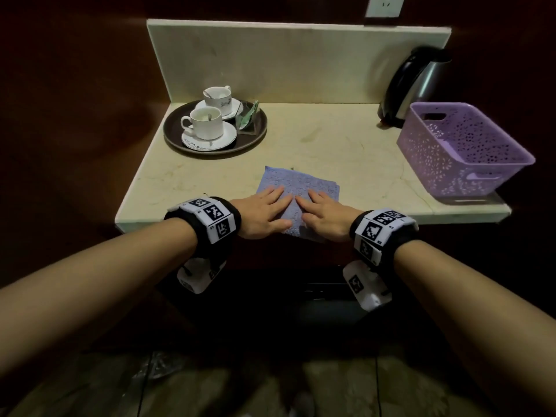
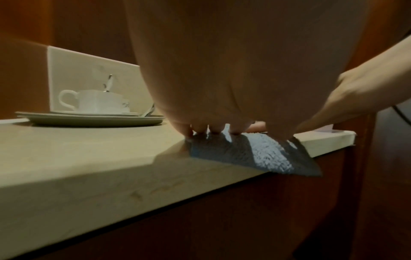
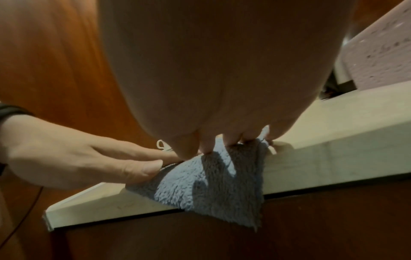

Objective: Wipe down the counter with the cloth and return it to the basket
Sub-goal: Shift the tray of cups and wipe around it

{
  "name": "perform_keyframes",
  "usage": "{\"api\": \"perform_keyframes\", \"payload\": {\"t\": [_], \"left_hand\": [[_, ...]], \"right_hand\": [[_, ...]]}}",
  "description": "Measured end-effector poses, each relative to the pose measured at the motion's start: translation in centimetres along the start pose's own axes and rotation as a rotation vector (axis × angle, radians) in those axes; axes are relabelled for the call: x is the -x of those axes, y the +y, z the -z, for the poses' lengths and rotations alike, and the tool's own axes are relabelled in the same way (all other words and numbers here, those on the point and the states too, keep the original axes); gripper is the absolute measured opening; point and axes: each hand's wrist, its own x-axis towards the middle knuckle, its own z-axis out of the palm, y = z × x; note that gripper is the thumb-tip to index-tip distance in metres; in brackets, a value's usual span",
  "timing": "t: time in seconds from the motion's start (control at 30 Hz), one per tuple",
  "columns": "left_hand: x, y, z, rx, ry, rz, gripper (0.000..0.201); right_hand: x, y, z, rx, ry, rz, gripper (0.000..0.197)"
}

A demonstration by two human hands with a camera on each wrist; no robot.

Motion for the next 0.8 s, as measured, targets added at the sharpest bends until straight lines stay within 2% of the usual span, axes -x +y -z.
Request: {"api": "perform_keyframes", "payload": {"t": [0.23,0.5,0.6,0.73,0.8], "left_hand": [[-3.8,5.2,1.6,-0.05,-0.048,-0.124,0.068],[-10.6,10.3,4.0,-0.097,-0.093,-0.136,0.076],[-13.0,12.3,5.6,-0.057,-0.027,-0.107,0.078],[-15.8,14.5,6.4,-0.063,0.218,-0.042,0.055],[-16.9,14.9,6.3,-0.022,0.248,-0.04,0.058]], "right_hand": [[3.0,5.4,1.3,-0.07,-0.013,-0.133,0.054],[3.3,13.6,3.4,-0.088,-0.054,-0.191,0.064],[2.0,16.4,4.5,0.01,-0.071,-0.176,0.069],[0.3,18.5,5.7,0.068,-0.087,-0.128,0.075],[-0.6,18.8,6.3,0.089,-0.077,-0.095,0.074]]}}
